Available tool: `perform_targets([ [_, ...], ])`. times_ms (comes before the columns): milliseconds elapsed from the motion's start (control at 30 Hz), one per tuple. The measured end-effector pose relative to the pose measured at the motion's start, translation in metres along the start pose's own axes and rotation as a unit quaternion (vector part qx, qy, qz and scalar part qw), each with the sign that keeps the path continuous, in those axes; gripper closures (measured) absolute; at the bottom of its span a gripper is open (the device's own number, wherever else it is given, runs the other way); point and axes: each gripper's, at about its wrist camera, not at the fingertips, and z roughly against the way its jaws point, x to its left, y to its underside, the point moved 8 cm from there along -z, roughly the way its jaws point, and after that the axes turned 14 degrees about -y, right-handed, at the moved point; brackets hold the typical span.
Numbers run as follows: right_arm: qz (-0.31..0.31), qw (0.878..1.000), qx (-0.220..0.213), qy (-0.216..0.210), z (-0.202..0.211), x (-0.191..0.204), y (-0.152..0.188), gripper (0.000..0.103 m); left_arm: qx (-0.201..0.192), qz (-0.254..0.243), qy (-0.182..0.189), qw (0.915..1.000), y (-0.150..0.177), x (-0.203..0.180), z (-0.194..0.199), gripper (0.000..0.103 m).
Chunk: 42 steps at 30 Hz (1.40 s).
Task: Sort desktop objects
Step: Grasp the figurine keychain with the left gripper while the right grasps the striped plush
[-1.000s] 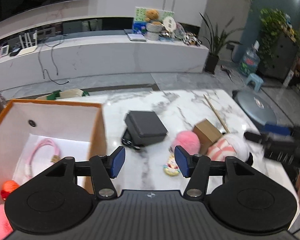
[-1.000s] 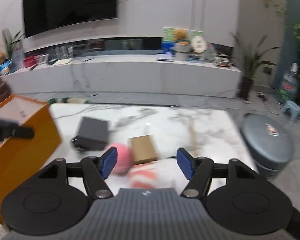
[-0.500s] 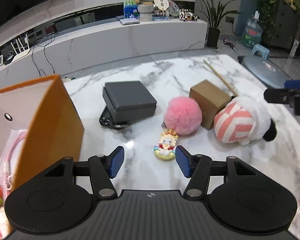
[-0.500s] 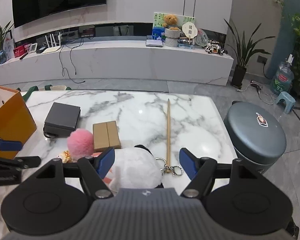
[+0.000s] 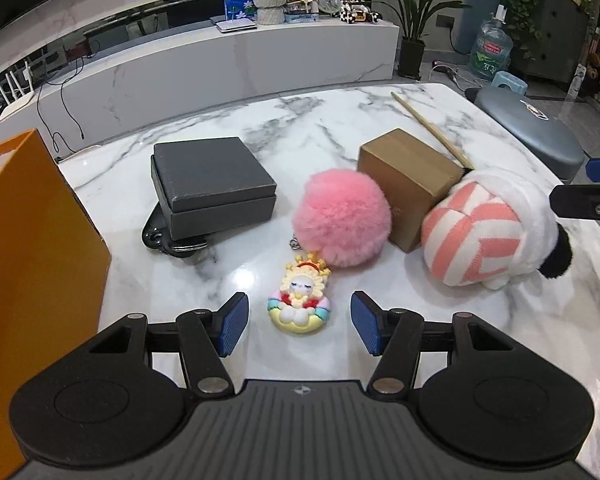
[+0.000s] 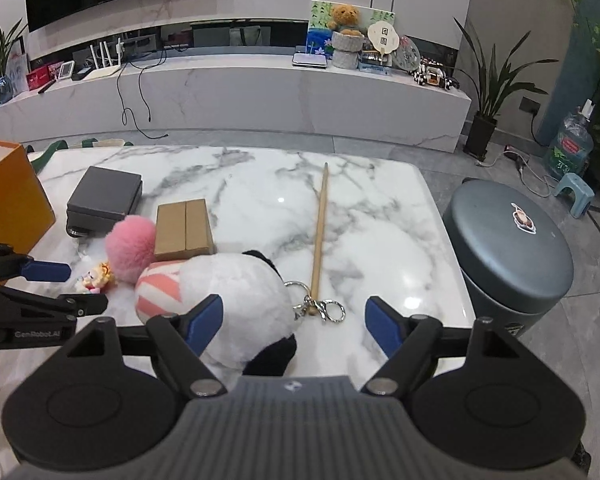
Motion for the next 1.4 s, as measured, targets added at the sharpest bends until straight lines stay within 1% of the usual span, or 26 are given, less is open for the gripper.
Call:
perform_targets([
  [67, 0.013, 1.000, -0.004, -0.009, -0.001, 0.004, -0.003, 0.023, 0.006, 0.006, 0.001, 1.0000, 0.000, 0.002, -0.004, 0.037],
  [167, 0.049, 0.998, -0.007, -0.033, -0.004, 0.016, -0.005, 0.023, 0.012, 0.010, 0.012, 0.9998, -0.002, 0.001, -0.009, 0.037],
  [267, 0.095, 0.994, -0.004, -0.059, -0.008, 0.031, -0.004, 0.022, 0.007, -0.001, 0.015, 0.9999, -0.002, -0.003, -0.010, 0.037],
  [300, 0.107, 0.992, -0.003, -0.065, -0.009, 0.036, -0.004, 0.019, 0.005, -0.006, 0.016, 0.9998, -0.002, -0.005, -0.009, 0.037],
  [367, 0.130, 0.989, 0.004, -0.073, -0.014, 0.043, -0.002, 0.017, 0.002, -0.019, 0.015, 0.9997, -0.001, -0.009, -0.008, 0.041],
  [400, 0.138, 0.988, 0.009, -0.072, -0.017, 0.045, 0.000, 0.016, -0.001, -0.026, 0.015, 0.9995, 0.000, -0.010, -0.006, 0.045],
  [533, 0.159, 0.985, 0.038, -0.055, -0.029, 0.047, 0.008, 0.016, 0.001, -0.039, 0.014, 0.9991, 0.002, -0.012, -0.002, 0.051],
  [567, 0.164, 0.984, 0.043, -0.053, -0.031, 0.047, 0.009, 0.015, 0.002, -0.040, 0.014, 0.9991, 0.002, -0.011, -0.002, 0.055],
  [600, 0.172, 0.983, 0.047, -0.047, -0.033, 0.047, 0.011, 0.014, 0.003, -0.038, 0.014, 0.9992, 0.002, -0.009, -0.002, 0.061],
  [767, 0.197, 0.978, 0.067, -0.026, -0.045, 0.047, 0.021, 0.013, 0.019, -0.013, 0.034, 0.9992, 0.002, 0.001, -0.003, 0.062],
  [933, 0.220, 0.972, 0.080, -0.014, -0.057, 0.052, 0.028, 0.013, 0.028, -0.013, 0.035, 0.9989, 0.005, 0.002, -0.001, 0.062],
  [1000, 0.221, 0.972, 0.082, -0.010, -0.060, 0.053, 0.029, 0.013, 0.029, -0.015, 0.038, 0.9987, 0.006, 0.002, 0.002, 0.062],
  [1033, 0.217, 0.973, 0.081, -0.008, -0.060, 0.052, 0.028, 0.018, 0.030, -0.017, 0.038, 0.9987, 0.007, 0.002, 0.003, 0.062],
  [1133, 0.199, 0.977, 0.080, -0.010, -0.058, 0.048, 0.024, 0.027, 0.029, -0.017, 0.040, 0.9987, 0.006, 0.002, 0.008, 0.062],
  [1300, 0.174, 0.981, 0.078, -0.033, -0.053, 0.046, 0.023, 0.033, 0.025, -0.012, 0.045, 0.9986, 0.003, 0.003, 0.015, 0.062],
  [1400, 0.145, 0.985, 0.081, -0.056, -0.048, 0.047, 0.021, 0.035, 0.022, -0.008, 0.047, 0.9986, 0.000, 0.005, 0.019, 0.062],
])
